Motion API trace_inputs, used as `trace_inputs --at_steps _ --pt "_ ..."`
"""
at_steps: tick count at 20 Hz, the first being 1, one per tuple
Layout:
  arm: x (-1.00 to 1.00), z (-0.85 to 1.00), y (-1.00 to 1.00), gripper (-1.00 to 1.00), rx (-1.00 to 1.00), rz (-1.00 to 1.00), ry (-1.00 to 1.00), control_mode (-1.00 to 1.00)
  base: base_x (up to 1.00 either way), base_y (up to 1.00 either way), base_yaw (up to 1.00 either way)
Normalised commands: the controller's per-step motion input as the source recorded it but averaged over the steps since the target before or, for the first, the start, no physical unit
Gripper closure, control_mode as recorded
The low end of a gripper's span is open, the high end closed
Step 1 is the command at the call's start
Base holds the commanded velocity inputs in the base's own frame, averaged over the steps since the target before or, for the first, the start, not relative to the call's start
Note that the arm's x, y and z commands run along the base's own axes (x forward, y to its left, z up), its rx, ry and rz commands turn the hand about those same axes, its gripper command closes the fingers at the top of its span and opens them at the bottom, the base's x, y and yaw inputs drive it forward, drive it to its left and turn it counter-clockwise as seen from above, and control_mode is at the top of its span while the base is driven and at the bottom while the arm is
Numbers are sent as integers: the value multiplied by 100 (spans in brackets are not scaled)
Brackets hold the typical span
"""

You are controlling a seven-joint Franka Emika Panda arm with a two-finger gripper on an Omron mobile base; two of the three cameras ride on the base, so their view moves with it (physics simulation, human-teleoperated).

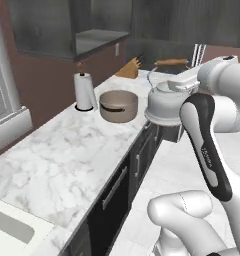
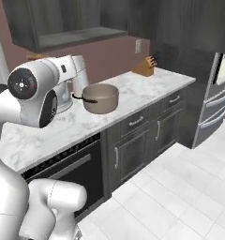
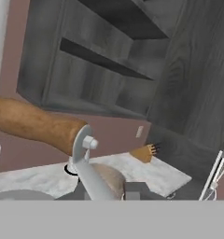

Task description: Pick the kettle from the cabinet and place it on a stove burner. Then pick the pot from the counter and place it on another stove burner. Finally, turn both burners on.

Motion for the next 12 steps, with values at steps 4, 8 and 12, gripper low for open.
trace_inputs --at_steps 4,8,12 --pt "0 0 0 100 0 0 0 100 -37 37 -57" --pt "0 0 0 100 0 0 0 100 -38 34 -58" --pt "0 0 0 100 0 0 0 100 -50 5 -53"
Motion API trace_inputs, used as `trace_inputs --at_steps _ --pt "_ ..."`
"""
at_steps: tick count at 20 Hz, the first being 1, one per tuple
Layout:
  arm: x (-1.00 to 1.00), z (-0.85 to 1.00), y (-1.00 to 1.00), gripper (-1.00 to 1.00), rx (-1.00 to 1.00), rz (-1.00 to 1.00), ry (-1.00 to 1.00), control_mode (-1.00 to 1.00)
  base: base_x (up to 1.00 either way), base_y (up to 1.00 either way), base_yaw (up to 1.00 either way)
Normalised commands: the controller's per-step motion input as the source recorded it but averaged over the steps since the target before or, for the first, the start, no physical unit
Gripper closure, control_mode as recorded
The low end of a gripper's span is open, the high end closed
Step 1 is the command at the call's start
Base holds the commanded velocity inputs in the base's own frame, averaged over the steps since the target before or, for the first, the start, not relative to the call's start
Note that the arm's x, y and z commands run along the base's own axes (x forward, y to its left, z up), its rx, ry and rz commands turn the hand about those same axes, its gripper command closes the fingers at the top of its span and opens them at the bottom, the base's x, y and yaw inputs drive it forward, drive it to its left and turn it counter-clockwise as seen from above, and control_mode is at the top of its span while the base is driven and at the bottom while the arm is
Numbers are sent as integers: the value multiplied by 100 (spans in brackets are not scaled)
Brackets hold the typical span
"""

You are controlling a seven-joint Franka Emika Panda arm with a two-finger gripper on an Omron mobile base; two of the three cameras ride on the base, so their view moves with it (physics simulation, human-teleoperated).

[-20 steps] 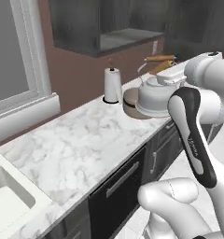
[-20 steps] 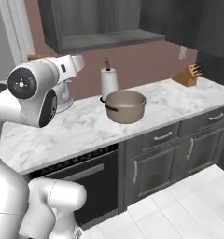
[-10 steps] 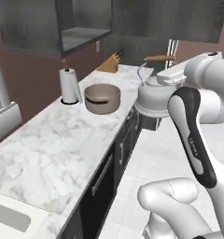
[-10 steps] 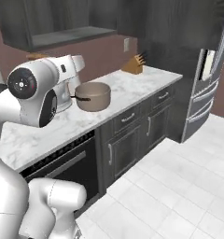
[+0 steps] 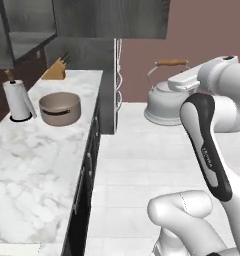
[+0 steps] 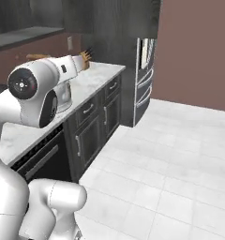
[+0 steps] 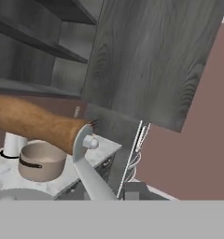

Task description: Pick the kettle from the cabinet and place it on a stove burner. Then pick the pot from the counter and place it on another stove burner. Finally, turn both burners on.

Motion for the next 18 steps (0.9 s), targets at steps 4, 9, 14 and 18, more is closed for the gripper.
trace_inputs --at_steps 4,9,14,18 --pt "0 0 0 100 0 0 0 100 -56 0 -48" --pt "0 0 0 100 0 0 0 100 -47 -28 -40" --pt "0 0 0 100 0 0 0 100 -15 -55 -20" --pt "0 0 0 100 0 0 0 100 6 -65 -18"
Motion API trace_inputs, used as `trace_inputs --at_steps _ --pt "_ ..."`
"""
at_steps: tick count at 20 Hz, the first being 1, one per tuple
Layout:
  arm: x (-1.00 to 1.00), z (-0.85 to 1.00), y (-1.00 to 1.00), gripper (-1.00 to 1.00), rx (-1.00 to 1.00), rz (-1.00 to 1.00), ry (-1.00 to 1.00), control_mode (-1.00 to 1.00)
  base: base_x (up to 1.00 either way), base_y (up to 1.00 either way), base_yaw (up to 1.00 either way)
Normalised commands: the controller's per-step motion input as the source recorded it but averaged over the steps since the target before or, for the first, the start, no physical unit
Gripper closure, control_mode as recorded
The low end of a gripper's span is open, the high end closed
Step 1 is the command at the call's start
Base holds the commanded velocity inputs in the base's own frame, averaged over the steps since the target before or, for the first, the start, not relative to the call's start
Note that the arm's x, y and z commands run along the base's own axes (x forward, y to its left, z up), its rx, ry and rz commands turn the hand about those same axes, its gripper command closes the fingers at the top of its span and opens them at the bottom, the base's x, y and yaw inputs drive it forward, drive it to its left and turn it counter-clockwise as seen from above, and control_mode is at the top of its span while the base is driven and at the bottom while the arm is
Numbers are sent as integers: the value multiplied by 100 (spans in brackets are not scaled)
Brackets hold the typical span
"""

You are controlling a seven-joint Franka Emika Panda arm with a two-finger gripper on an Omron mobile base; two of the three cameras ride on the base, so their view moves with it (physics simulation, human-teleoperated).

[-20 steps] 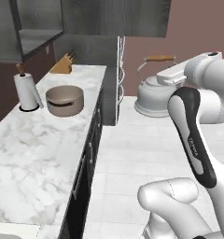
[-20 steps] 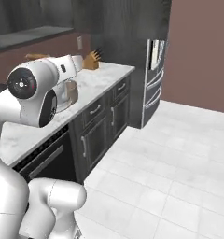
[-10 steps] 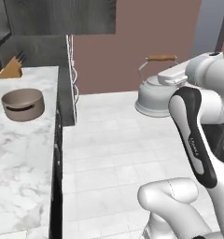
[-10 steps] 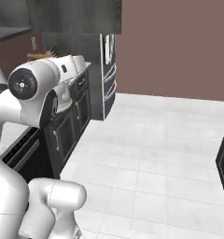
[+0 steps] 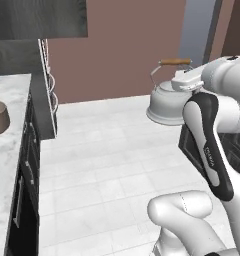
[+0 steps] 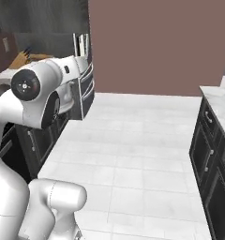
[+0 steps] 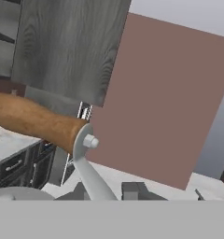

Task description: Pick the kettle from the cabinet and place it on a stove burner. Then pick the pot from the counter and place it on another stove burner. Finally, turn both burners on.

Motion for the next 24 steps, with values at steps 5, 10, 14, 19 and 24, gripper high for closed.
trace_inputs --at_steps 5,10,14,19,24 --pt "0 0 0 100 0 0 0 100 32 -26 -19" --pt "0 0 0 100 0 0 0 100 56 0 -27" --pt "0 0 0 100 0 0 0 100 73 -5 -30" --pt "0 0 0 100 0 0 0 100 77 -5 -30" --pt "0 0 0 100 0 0 0 100 80 -8 -31"
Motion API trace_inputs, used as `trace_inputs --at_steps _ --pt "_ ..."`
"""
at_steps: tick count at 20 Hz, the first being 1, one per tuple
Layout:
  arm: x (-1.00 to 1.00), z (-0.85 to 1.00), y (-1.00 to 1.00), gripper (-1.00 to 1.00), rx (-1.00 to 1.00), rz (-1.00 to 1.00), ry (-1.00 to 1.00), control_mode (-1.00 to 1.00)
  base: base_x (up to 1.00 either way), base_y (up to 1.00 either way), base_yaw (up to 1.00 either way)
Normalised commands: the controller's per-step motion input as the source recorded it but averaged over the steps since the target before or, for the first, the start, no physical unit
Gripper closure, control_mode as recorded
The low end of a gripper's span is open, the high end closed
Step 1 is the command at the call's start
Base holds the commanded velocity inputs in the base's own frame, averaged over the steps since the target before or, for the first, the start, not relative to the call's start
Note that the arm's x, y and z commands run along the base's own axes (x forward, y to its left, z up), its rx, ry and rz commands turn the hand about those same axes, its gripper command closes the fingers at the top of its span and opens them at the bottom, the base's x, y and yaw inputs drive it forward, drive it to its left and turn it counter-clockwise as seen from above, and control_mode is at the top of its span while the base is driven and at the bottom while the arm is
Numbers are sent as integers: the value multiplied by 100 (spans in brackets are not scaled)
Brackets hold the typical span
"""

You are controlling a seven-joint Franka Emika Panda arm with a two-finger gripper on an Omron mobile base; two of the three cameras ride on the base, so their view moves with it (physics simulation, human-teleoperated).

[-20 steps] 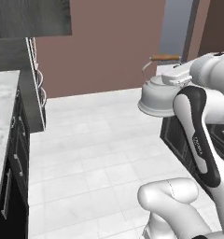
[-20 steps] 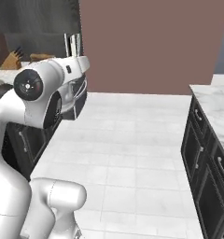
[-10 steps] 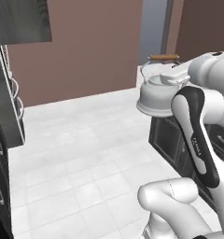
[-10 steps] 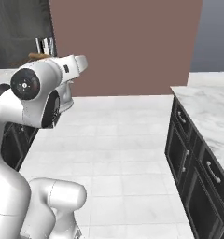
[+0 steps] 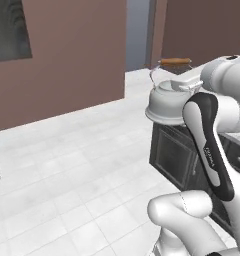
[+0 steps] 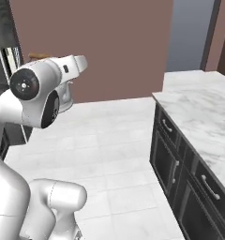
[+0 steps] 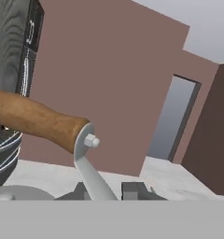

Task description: Pick the kettle from the cabinet and place it on a stove burner. Then pick the pot from the counter and place it on another stove burner. Finally, turn both burners on.

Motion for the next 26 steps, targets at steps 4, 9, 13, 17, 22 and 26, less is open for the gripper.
trace_inputs --at_steps 4,9,13,17,22,26 --pt "0 0 0 100 0 0 0 100 78 -12 -32" --pt "0 0 0 100 0 0 0 100 77 -16 -29" --pt "0 0 0 100 0 0 0 100 80 -11 -25" --pt "0 0 0 100 0 0 0 100 83 -2 -21" --pt "0 0 0 100 0 0 0 100 81 0 -19" --pt "0 0 0 100 0 0 0 100 82 0 -16"
